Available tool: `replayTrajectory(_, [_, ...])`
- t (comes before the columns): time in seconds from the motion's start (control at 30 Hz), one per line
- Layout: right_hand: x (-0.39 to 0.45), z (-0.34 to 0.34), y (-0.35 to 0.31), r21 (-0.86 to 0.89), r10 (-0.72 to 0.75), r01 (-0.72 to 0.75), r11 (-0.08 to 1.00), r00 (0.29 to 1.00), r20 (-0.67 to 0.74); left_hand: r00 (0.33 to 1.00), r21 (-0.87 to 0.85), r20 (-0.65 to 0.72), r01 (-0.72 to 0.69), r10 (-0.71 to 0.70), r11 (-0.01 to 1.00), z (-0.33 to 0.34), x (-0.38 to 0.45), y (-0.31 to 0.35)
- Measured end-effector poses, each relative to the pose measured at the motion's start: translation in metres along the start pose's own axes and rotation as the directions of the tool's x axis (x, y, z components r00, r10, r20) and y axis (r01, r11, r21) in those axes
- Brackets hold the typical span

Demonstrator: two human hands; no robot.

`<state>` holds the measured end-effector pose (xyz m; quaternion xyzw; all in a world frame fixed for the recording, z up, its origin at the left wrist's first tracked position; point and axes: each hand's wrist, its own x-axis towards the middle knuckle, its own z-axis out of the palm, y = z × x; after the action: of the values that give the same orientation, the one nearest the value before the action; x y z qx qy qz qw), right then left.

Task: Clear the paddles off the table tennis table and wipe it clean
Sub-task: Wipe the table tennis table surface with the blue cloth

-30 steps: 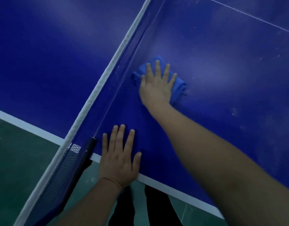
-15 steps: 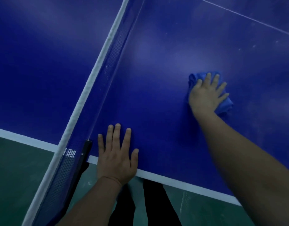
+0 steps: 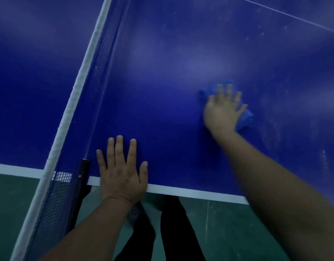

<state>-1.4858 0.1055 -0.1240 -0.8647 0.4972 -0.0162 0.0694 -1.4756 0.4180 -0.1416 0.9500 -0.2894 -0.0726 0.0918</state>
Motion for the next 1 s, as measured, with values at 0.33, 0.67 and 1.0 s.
replayTrajectory(0.33, [0.034,-0.018,0.063,-0.060,-0.094,0.100,0.993,0.991,0.092,1.000,0.018,-0.017,0.001,-0.001,1.000,0.001,0.000,0.001])
replayTrajectory(0.67, [-0.078,-0.005,0.092,-0.043,-0.893,0.925,0.377,0.376,0.247,1.000,0.020,-0.019,0.006,-0.005,1.000,0.001,0.000,0.002])
replayTrajectory(1.0, [-0.036,-0.006,0.079,-0.038,-0.394,0.396,0.917,0.917,0.062,1.000,0.027,0.008,0.020,-0.020,0.999,-0.001,-0.002,0.004])
